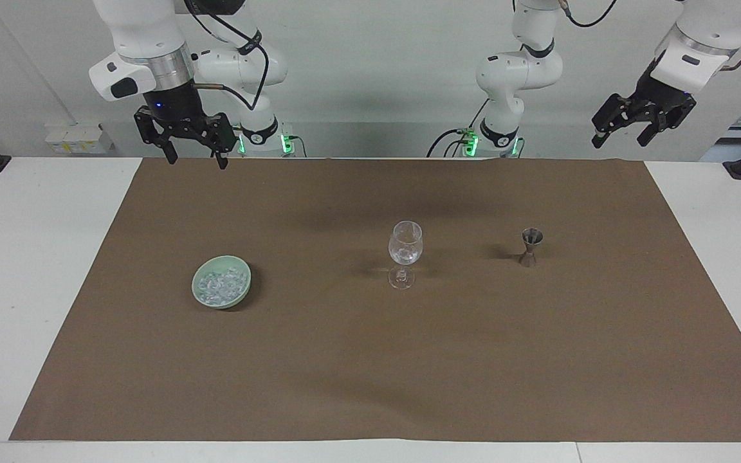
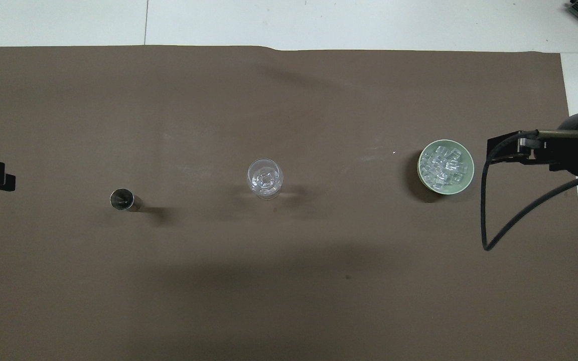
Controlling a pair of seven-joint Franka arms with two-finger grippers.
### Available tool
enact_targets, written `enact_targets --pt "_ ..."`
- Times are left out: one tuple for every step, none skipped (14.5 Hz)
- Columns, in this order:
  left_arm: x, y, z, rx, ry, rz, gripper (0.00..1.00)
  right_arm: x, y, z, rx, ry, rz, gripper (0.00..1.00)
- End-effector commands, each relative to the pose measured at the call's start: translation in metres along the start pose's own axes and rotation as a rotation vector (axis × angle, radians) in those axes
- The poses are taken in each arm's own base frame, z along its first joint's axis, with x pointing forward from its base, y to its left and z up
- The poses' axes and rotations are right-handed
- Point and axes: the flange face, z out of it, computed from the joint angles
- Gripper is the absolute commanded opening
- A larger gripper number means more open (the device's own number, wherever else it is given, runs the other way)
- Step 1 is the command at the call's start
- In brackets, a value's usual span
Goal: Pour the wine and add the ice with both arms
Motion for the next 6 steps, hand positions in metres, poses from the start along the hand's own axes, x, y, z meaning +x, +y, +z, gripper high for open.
enact_targets --pt "-0.0025 -0.0013 0.0000 0.023 0.013 0.025 1.00 -0.0060 0.0021 -0.0017 0.015 -0.014 0.009 1.00" --pt "-0.0016 0.0025 0.0016 0.023 0.011 0.032 1.00 -0.0062 0.0013 -0.0017 0.015 -0.014 0.007 1.00" --pt "-0.0014 0.0031 0.0044 0.023 0.005 0.033 1.00 -0.0061 0.0013 -0.0011 0.015 -0.014 0.006 1.00" --pt "-0.0019 0.0031 0.0074 0.023 0.006 0.035 1.00 -0.0061 0.0013 -0.0011 0.015 -0.014 0.006 1.00" --pt "-0.0015 0.0033 0.0083 0.022 0.014 0.036 1.00 -0.0059 0.0012 -0.0012 0.015 -0.013 0.007 1.00" --pt "0.0000 0.0034 0.0076 0.021 0.023 0.036 1.00 -0.0059 0.0012 -0.0012 0.015 -0.013 0.006 1.00"
